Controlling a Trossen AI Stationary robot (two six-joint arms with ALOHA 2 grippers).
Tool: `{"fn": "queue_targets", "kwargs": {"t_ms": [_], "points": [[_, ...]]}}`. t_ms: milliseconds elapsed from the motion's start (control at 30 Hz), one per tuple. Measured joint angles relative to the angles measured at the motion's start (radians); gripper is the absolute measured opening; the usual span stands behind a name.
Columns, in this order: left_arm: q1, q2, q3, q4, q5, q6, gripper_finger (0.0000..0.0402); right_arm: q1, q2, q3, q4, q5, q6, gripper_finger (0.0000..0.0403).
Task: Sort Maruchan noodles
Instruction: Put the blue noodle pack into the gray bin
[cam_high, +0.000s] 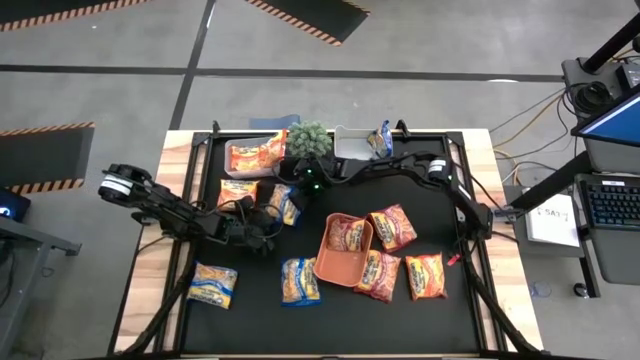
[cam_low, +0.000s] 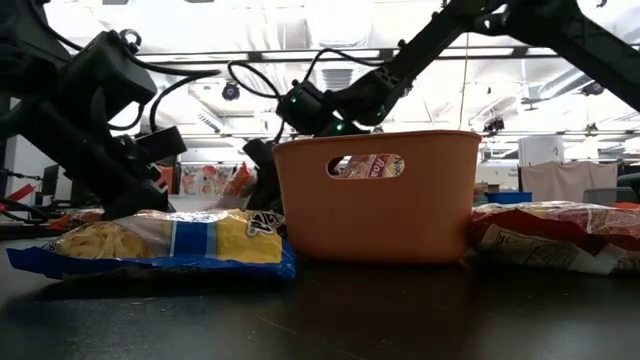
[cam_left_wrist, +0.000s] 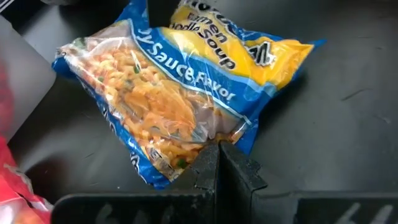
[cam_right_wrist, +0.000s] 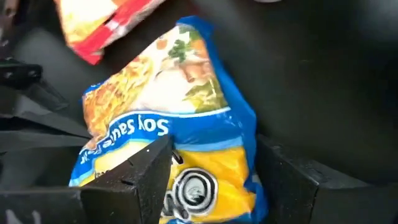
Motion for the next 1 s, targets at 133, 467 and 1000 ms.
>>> {"fn": "queue_targets", "kwargs": {"t_ms": [133, 467, 1000], "points": [[-0.001, 0.000, 0.000, 0.001, -0.001, 0.002, 0.0000, 0.001, 0.030, 0.030, 0.027, -0.134, -0.013, 0.0215], [-0.001, -0.002, 0.000, -0.035, -0.018, -0.049, 0.0000, 0.003, 0.021, 0.046, 0.034, -0.240, -0.022, 0.0202], [-0.004, -0.005, 0.000, -0.047, -0.021, -0.076, 0.0000, 0.020, 0.008, 0.046, 0.056, -0.286, -0.028, 0.0081]]}}
